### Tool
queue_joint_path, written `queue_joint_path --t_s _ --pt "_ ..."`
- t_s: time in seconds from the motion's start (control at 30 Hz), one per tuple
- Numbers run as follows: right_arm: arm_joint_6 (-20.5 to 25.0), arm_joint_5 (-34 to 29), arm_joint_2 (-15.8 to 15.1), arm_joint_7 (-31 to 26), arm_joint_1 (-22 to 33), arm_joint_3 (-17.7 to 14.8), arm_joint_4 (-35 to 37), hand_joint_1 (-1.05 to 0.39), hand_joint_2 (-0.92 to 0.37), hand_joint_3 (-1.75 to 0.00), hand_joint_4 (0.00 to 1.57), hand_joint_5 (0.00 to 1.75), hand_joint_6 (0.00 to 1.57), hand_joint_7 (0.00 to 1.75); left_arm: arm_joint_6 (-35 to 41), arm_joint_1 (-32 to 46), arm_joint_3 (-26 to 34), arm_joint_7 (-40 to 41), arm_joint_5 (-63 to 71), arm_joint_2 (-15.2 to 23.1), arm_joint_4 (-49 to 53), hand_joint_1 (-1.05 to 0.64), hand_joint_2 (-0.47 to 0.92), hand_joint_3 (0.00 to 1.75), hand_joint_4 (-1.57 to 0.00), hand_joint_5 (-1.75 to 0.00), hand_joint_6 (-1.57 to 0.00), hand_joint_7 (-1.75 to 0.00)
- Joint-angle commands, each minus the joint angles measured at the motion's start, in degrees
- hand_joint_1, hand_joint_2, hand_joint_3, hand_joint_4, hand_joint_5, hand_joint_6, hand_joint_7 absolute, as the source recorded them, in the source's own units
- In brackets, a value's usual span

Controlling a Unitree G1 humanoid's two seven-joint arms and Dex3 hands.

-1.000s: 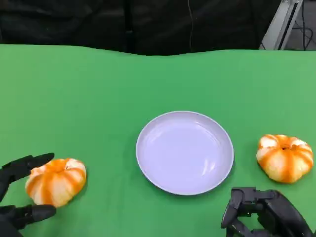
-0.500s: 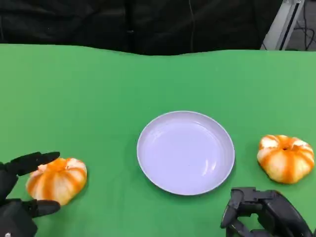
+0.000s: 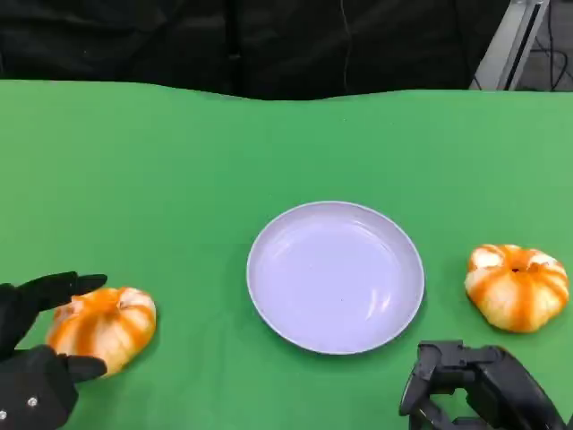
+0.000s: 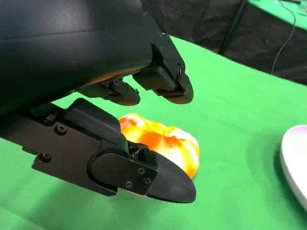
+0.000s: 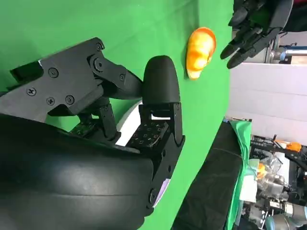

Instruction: Grasp the bread from the table and place it into the plate.

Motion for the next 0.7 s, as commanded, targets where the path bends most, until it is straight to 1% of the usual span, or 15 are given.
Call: queue_joint_path --t_s 0.03,0.37,0.5,0.57,0.7 --pt "-0.5 0.3 -0.4 -0.4 0.4 -0.2 -0.7 -0.11 -0.63 -0.94 0.84 1.47 0.85 1.19 0.6 -0.8 -0.5 0.1 0.5 1.9 0.6 -0.99 0.92 0.15 -0.53 0.00 -0.62 -0.01" --pt "-0.3 0.1 -0.4 -0.6 0.4 -0.2 -0.9 -0.11 -0.62 -0.95 0.84 1.45 0.86 1.18 3.7 -2.8 -3.6 -1.3 1.7 2.7 1.9 -1.00 0.92 0.17 -0.53 0.00 -0.64 -0.01" --pt "-0.2 0.3 -0.4 -0.5 0.6 -0.1 -1.2 -0.11 -0.63 -0.95 0.83 1.46 0.85 1.18 4.1 -5.0 -5.2 -1.8 1.7 2.5 5.5 -1.00 0.92 0.16 -0.53 0.00 -0.66 -0.02" --pt "0.6 0.0 -0.5 -0.8 0.9 0.0 -2.0 -0.11 -0.63 -0.94 0.83 1.46 0.85 1.18 4.1 -5.7 -6.0 -1.6 2.0 2.6 6.7 -1.00 0.92 0.16 -0.53 0.00 -0.66 -0.02" --pt "-0.1 -0.5 -0.4 -1.3 1.0 0.0 -2.0 -0.10 -0.62 -0.94 0.84 1.46 0.85 1.18 3.0 -7.8 -8.0 -0.5 3.5 2.7 10.5 -1.00 0.92 0.17 -0.56 -0.01 -0.66 -0.01"
